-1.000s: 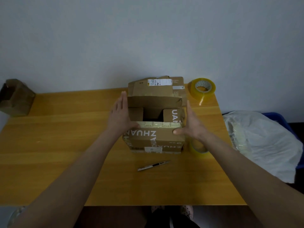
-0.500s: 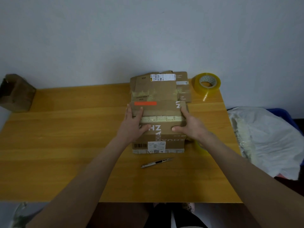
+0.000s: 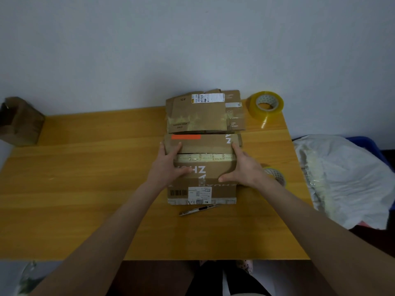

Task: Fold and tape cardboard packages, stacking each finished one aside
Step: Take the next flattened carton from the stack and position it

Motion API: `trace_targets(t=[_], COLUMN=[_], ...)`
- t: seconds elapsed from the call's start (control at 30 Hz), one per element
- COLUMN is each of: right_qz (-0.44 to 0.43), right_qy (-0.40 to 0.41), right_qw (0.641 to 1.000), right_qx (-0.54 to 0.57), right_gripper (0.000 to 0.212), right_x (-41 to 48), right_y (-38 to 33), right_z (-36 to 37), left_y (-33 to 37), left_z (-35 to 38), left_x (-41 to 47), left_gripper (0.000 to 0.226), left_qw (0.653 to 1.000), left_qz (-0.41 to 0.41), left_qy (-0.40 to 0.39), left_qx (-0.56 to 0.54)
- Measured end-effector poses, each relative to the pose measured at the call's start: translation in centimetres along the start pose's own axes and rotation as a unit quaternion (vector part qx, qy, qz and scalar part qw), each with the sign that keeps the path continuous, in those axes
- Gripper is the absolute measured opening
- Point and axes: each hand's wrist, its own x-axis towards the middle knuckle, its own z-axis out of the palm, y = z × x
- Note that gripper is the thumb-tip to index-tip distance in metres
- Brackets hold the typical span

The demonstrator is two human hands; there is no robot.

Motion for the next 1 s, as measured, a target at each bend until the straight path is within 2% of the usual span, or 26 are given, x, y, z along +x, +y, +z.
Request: trace_targets(t=[0.2,0.43,0.57,0.67,0.77,0.83,0.93,1.0], right_qz=[-0.034,-0.019,-0.013,-0.005,0.006,0.012,0.022,0.027], right_qy=[0.01,-0.019,-0.016,-0.008,-0.006,0.0,0.009,0.012], right_qw=[0.999,0.999,0.998,0.999,0.997,0.996,0.996,0.996], right_qx=[0.02,-0.031,-0.063,-0.048,-0.071,-0.083,-0.091,-0.088], right_gripper=[0.129,0.131,0.124,0.119,0.113,0.109,0.103,0.099], right_x=[0.1,0.4,-0.1,0.1,0.5,0.6,0.7,0.7], right_y=[-1.0,-1.1,0.5,0.8,0.7,0.6,0.4,0.1], right_z=[0.4,0.7,0.7,1.4,1.9,2.3,2.7,3.0], left_y=[-0.4,-0.9,-1.0,-1.4,-1.3,-0.9,-0.6,-0.7], left_z=[-1.3,-0.6,1.4,1.8,2.1,2.8,3.8,3.9], left_x=[-0.7,-0.4,-0.2,0.2,0.5,0.4,0.4,0.4], left_gripper=[0.088,0.09,0.089,0.084,0.075,0.082,0.101,0.098], left_qw=[0.998,0.999,0.998,0.998,0.993,0.977,0.968,0.964], left_qz=[-0.003,-0.031,-0.016,-0.012,0.014,0.046,0.05,0.047], left_qy=[0.068,-0.008,-0.059,-0.067,-0.059,-0.061,-0.089,-0.088], left_qx=[-0.008,0.019,0.016,0.015,0.1,0.198,0.229,0.246])
